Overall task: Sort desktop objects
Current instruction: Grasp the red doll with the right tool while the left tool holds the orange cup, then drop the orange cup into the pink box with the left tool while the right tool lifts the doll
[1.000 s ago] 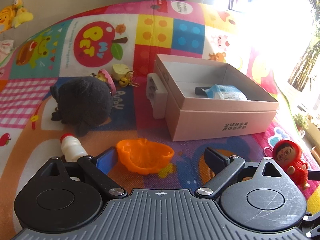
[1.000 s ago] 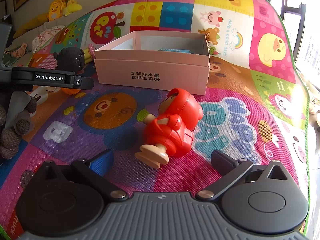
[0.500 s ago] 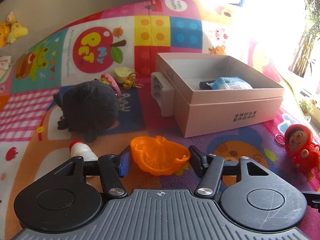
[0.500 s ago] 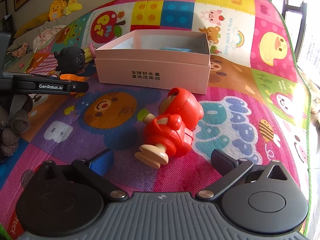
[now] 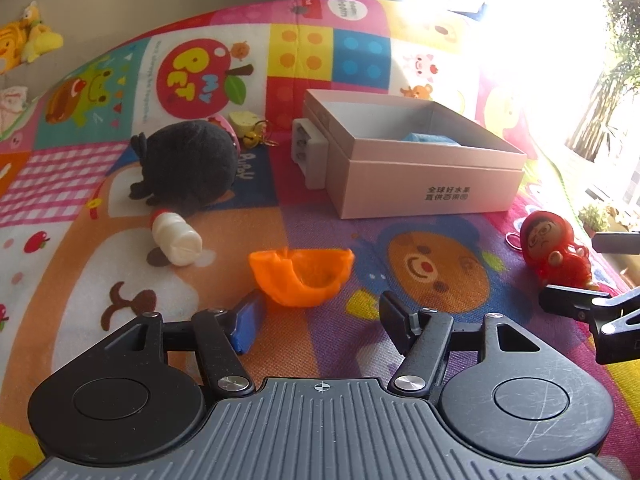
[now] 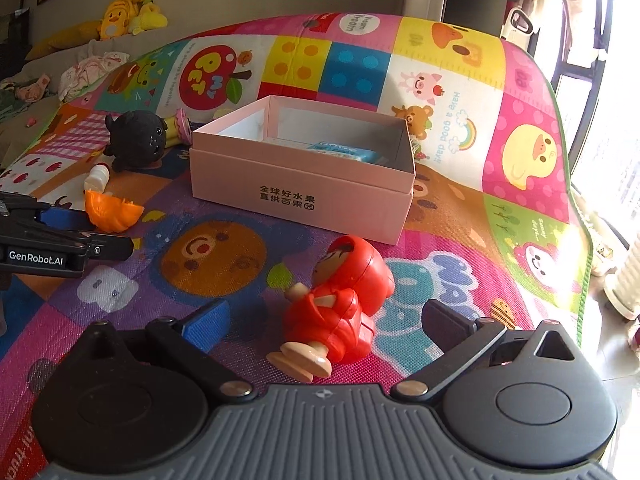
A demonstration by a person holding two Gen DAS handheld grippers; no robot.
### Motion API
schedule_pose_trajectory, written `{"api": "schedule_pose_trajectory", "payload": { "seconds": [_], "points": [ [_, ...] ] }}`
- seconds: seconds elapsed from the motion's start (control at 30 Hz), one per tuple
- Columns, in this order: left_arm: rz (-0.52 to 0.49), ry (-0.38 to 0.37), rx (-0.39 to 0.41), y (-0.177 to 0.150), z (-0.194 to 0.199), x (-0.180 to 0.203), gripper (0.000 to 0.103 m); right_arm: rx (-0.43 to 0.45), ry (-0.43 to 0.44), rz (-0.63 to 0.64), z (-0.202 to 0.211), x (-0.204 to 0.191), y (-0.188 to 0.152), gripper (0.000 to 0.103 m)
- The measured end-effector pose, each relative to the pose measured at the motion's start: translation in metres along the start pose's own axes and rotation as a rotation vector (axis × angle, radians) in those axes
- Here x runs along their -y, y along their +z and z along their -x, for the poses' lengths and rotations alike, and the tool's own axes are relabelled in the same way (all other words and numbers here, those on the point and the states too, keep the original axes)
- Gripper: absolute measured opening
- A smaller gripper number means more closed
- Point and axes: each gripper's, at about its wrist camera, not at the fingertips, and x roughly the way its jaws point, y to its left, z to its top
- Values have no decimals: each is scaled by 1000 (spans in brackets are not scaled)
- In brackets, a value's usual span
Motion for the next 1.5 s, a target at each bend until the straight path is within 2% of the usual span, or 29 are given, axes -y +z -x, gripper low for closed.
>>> {"api": "schedule_pose_trajectory", "payload": {
  "seconds": [0.03, 0.3, 0.43, 0.63, 0.8, 0.9, 1.03, 1.17, 1.33, 1.43, 1.5],
  "points": [
    [0, -4, 2, 0, 1, 0, 70, -5, -1, -12, -2, 1, 2, 96],
    [22, -17, 13, 0, 2, -4, 75, -55, -13, -33, -21, 3, 12, 72],
    [21, -16, 13, 0, 2, -4, 76, -69, -2, -31, -23, 5, 13, 50],
    [26, -6, 10, 3, 0, -6, 76, -74, 21, -30, -19, 5, 14, 50],
    [36, 47, -5, 14, -10, -6, 75, -63, 51, -26, -10, 4, 13, 50],
    [14, 59, -14, 18, -16, -1, 71, -58, 69, -25, -4, 4, 14, 50],
    [-9, 80, -28, 21, -21, 4, 60, -57, 91, -11, 3, 1, 12, 50],
    [-36, 81, -30, 22, -14, 8, 60, -46, 106, 1, 13, 0, 10, 50],
    [-87, 46, -22, 20, 7, 19, 60, -27, 129, -22, 29, 8, 13, 50],
    [-95, -11, 2, 24, 28, 25, 60, 0, 151, -42, 44, 17, 20, 50],
    [-110, -58, 45, 31, 45, 32, 60, 49, 167, -49, 61, 24, 33, 50]
  ]
}}
